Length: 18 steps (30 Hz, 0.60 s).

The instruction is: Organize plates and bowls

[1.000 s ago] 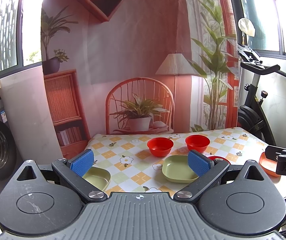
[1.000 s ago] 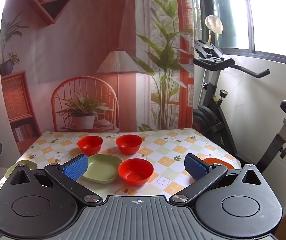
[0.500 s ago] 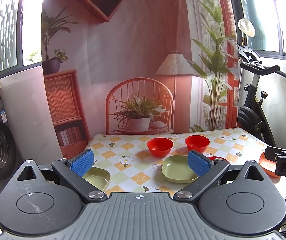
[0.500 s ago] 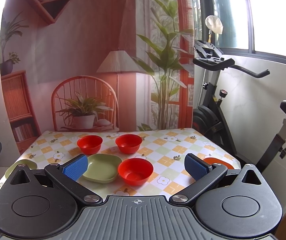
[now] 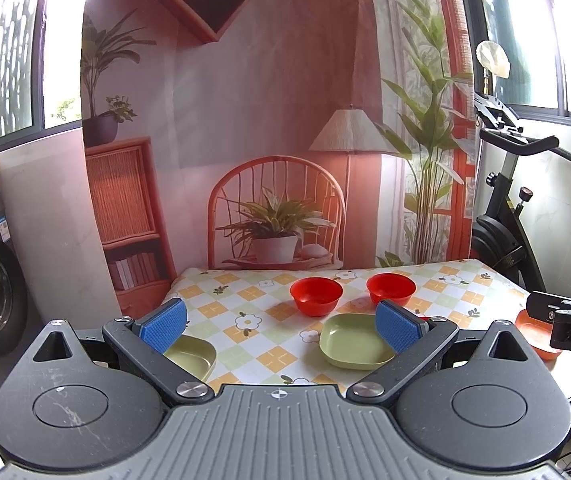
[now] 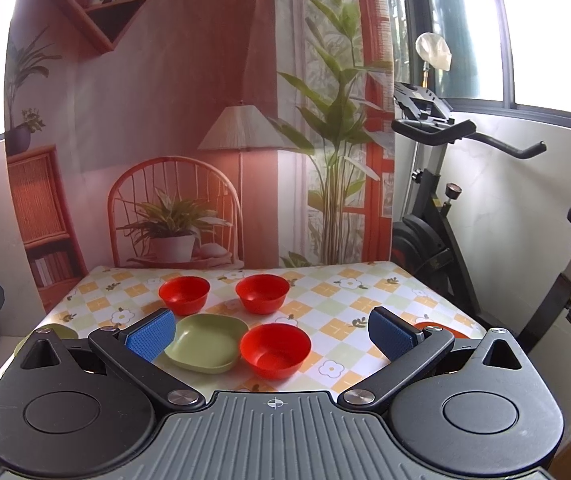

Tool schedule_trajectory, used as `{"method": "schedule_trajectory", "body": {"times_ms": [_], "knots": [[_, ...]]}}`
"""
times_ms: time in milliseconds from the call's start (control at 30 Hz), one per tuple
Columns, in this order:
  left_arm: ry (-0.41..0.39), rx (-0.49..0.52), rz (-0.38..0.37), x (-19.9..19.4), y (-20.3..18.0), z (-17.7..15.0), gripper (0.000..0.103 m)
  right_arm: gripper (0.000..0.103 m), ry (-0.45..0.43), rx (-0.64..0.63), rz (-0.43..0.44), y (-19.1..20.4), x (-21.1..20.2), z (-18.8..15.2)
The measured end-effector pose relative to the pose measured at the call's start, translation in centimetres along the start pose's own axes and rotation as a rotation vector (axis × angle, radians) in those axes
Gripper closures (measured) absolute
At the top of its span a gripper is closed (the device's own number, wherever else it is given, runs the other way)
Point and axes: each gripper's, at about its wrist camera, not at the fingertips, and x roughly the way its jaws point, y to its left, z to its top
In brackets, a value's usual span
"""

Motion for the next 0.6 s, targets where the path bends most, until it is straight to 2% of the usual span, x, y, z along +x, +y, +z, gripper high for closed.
{"method": "schedule_trajectory", "body": {"times_ms": [100,267,333,467,600], "knots": [[-0.017,0.02,0.008,1.0,-0.1,0.8,0.001,0.0,-0.029,-0.019,-0.01,-0.4,1.1,1.5],[-0.073,0.091,0.109,3.7,-0.8,3.1,0.001,0.0,-0.11,-0.041,0.003,-1.1,3.5,4.9],[-0.091,0.099,0.123,4.9,-0.8,4.5,0.001,0.0,-0.141,-0.052,0.02,-1.3,4.8,6.3],[-0.116,0.121,0.178,7.5,-1.0,6.9,0.001,0.001,-0.157,-0.055,0.038,-1.6,8.5,8.7],[-0.102,0.101,0.164,10.3,-0.5,9.0,0.001,0.001,-0.155,-0.048,0.074,-1.4,12.6,9.8]]}}
